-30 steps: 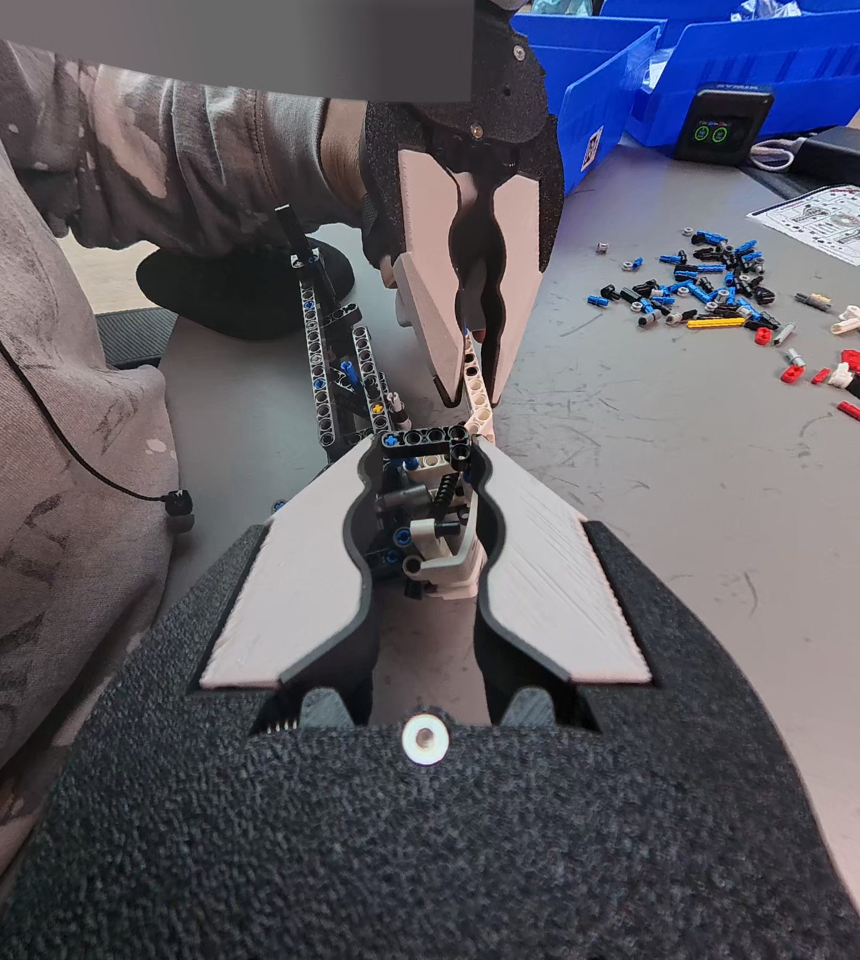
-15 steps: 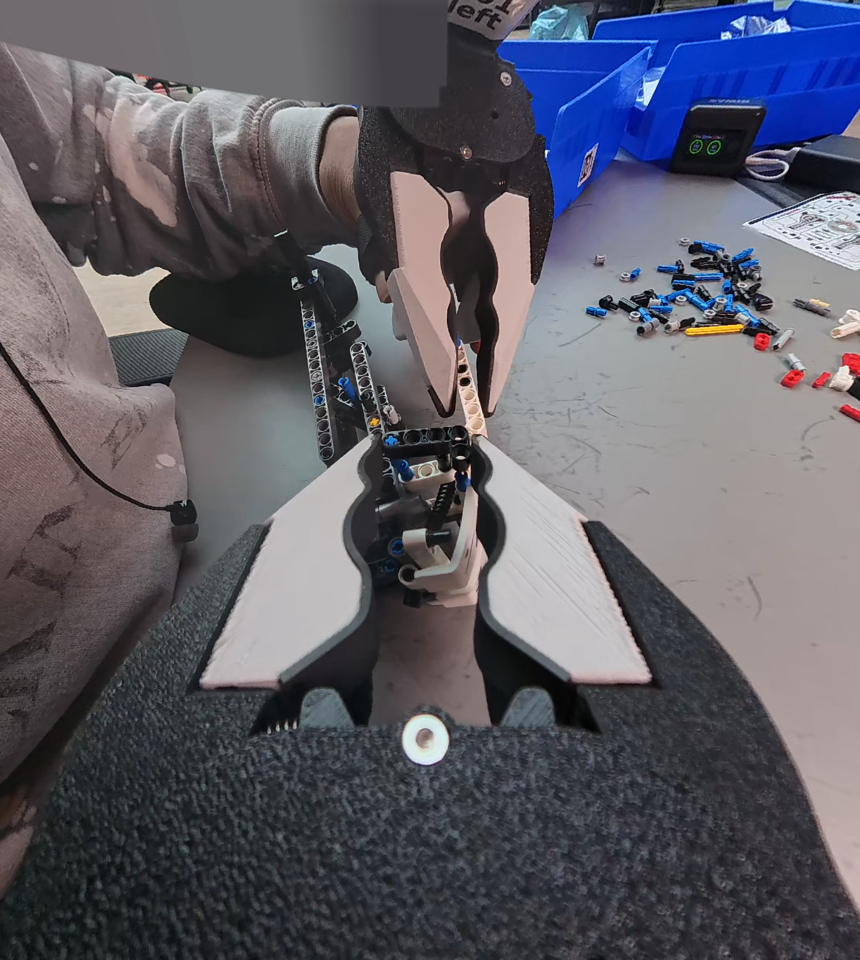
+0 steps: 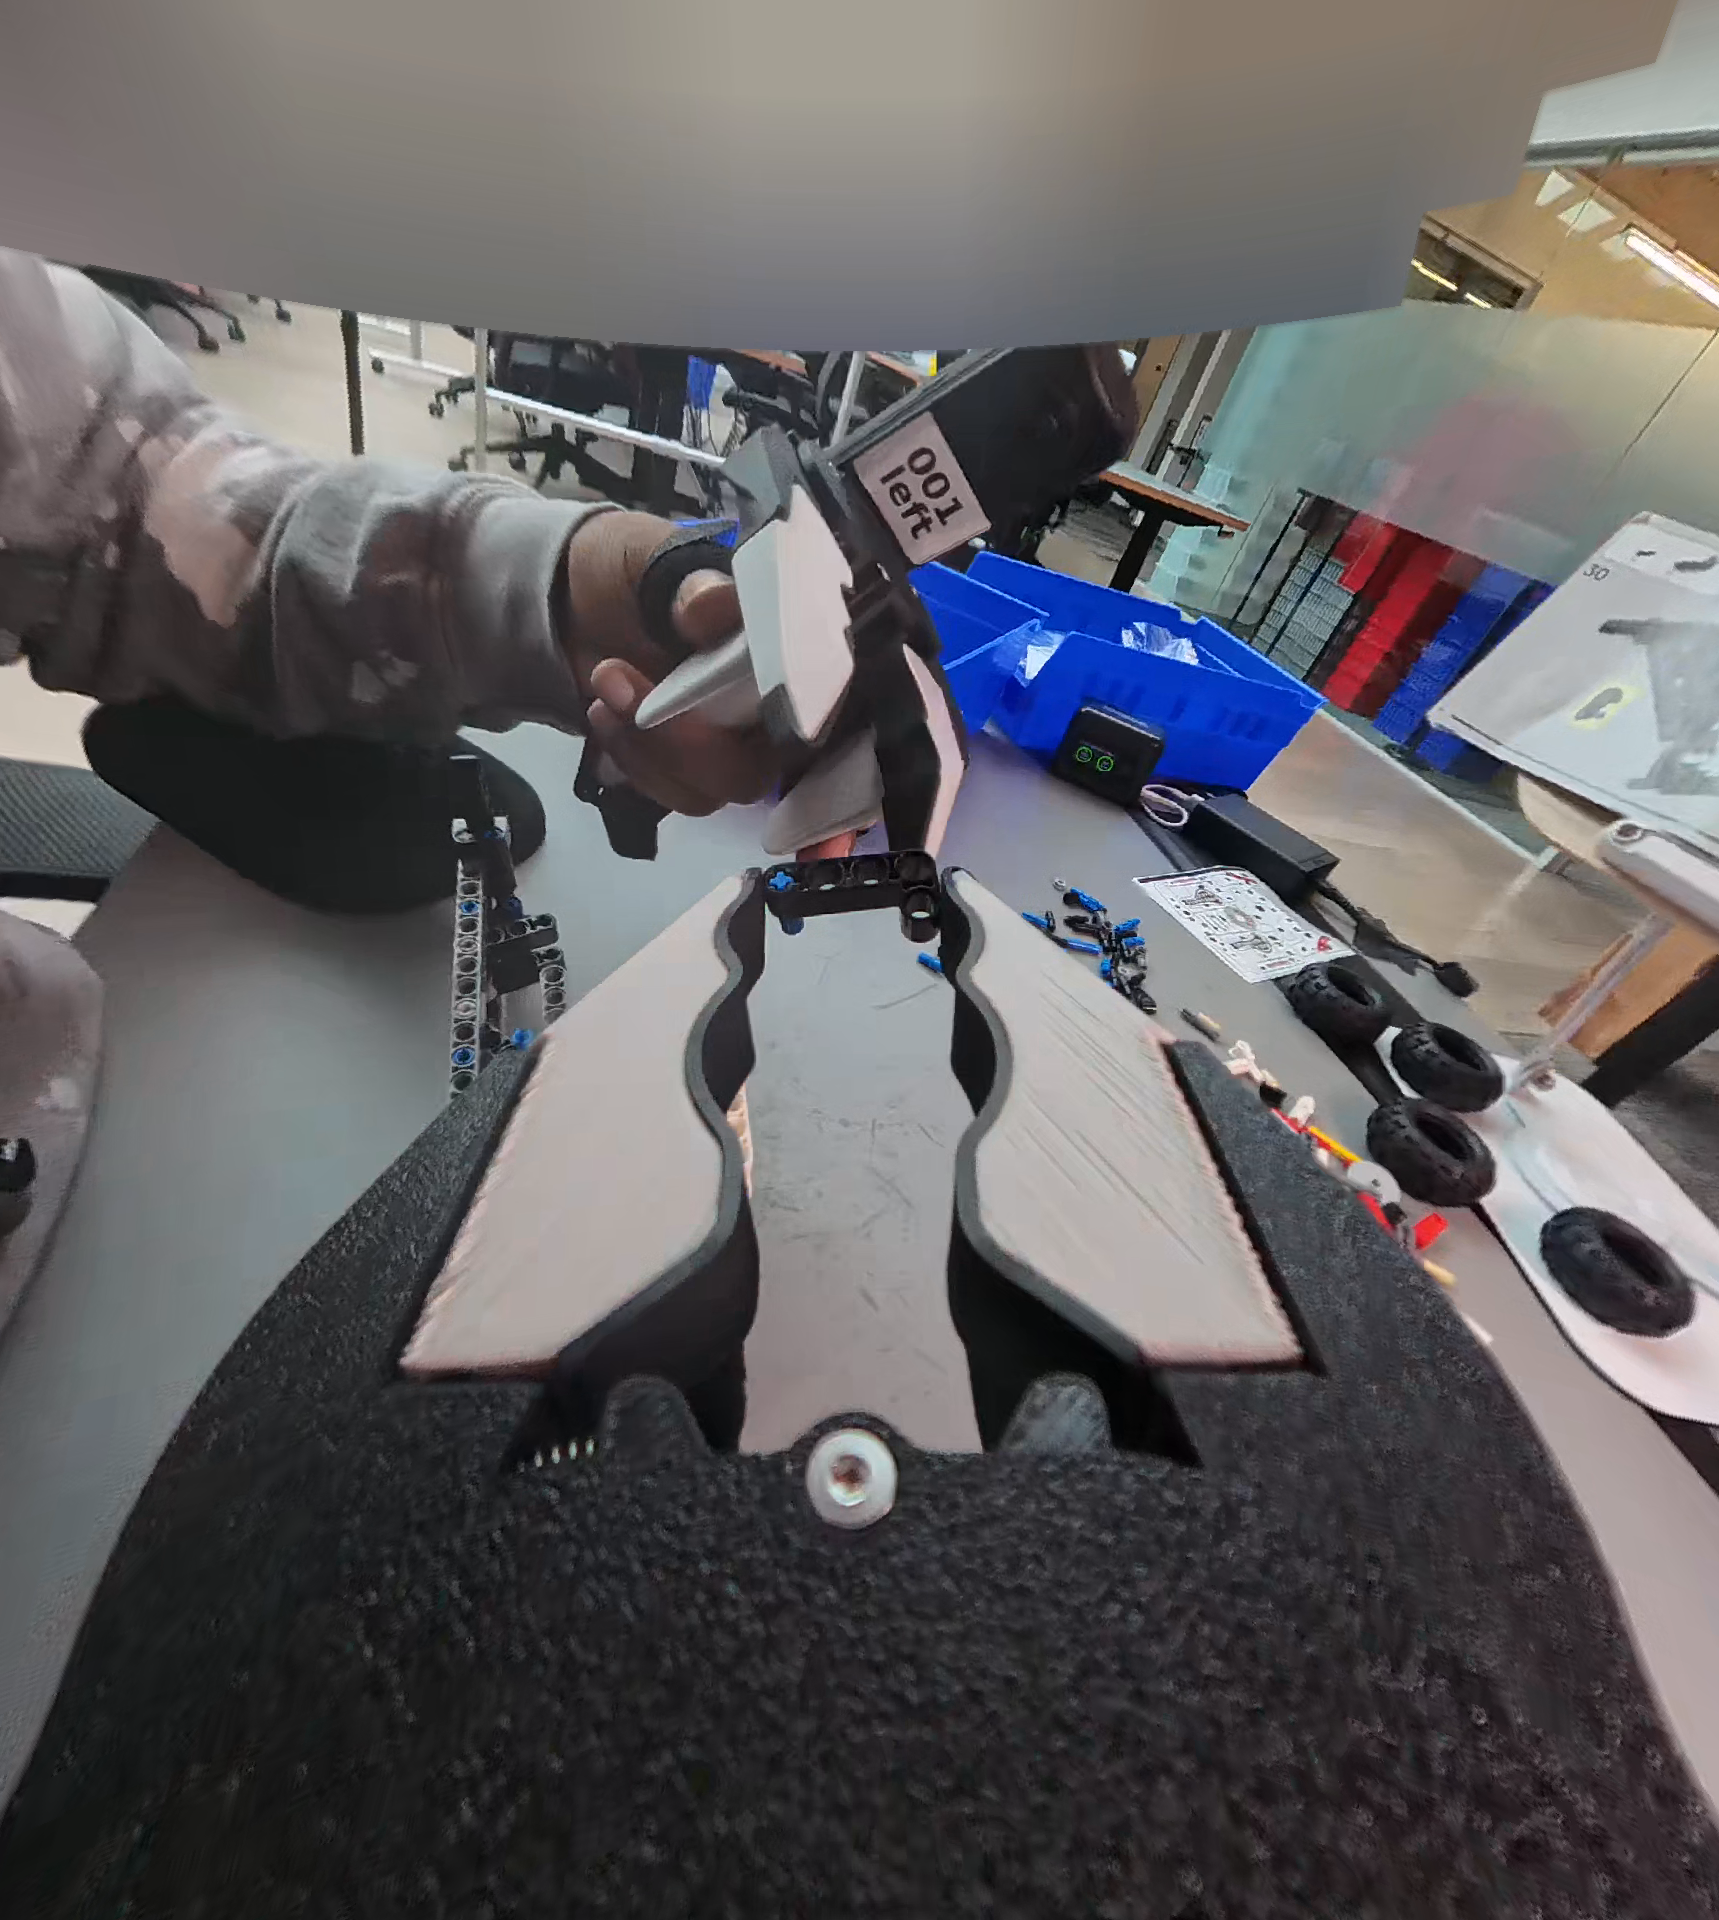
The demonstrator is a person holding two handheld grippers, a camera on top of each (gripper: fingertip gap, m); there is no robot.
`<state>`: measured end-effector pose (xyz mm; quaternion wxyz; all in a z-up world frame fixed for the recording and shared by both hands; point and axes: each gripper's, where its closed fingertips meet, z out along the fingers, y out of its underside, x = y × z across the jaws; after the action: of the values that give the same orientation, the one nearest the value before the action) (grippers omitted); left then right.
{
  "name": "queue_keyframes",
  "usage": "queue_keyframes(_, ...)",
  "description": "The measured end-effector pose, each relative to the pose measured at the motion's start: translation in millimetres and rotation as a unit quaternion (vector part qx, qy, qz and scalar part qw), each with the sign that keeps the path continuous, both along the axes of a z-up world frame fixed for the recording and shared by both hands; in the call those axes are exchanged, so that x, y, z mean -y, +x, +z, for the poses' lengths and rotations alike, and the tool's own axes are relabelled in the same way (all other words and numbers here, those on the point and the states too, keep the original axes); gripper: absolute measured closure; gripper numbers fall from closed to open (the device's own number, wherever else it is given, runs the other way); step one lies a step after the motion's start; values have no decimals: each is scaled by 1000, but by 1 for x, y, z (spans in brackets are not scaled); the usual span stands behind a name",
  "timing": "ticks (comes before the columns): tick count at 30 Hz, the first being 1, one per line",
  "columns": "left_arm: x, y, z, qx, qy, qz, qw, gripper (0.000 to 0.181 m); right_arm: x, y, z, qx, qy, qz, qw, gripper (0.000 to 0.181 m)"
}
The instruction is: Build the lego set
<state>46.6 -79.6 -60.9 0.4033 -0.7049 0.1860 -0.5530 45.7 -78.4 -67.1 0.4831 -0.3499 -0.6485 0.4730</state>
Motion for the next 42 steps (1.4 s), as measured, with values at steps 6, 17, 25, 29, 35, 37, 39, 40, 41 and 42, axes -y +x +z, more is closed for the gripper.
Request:
queue_keyframes(6, -1, -1, -2, 2, -2, 12, 1000, 166, 13, -23, 2, 8, 83, -17, 996, 148)
queue_keyframes(17, -12, -56, -78, -138, -57, 85, 985, 174, 5, -9, -32, 156, 38, -61, 985, 151)
queue_keyframes(25, -1, -53, -142, -222, -140, 32, 964, 174, 31, 37, -93, 345, 32, -42, 937, 166)
queue_keyframes(29, 2, -50, -149, -235, -147, 27, 961, 174, 28, 29, -95, 357, 33, -49, 932, 169)
queue_keyframes(35, 6, -47, -154, -243, -156, 16, 957, 174, 29, 21, -95, 367, 45, -44, 928, 170)
queue_keyframes(37, 6, -47, -154, -248, -153, 16, 957, 174, 27, 20, -99, 378, 59, -49, 923, 173)
queue_keyframes(39, 6, -49, -154, -253, -148, 18, 956, 171, 26, 19, -100, 380, 58, -47, 922, 174)
queue_keyframes(40, 5, -50, -152, -252, -142, 17, 957, 169, 26, 20, -100, 381, 55, -46, 922, 174)
queue_keyframes(41, 4, -51, -149, -251, -131, 18, 959, 167, 26, 20, -100, 381, 53, -45, 922, 175)
queue_keyframes(42, 3, -52, -144, -249, -117, 20, 961, 163, 26, 20, -100, 379, 53, -45, 923, 176)
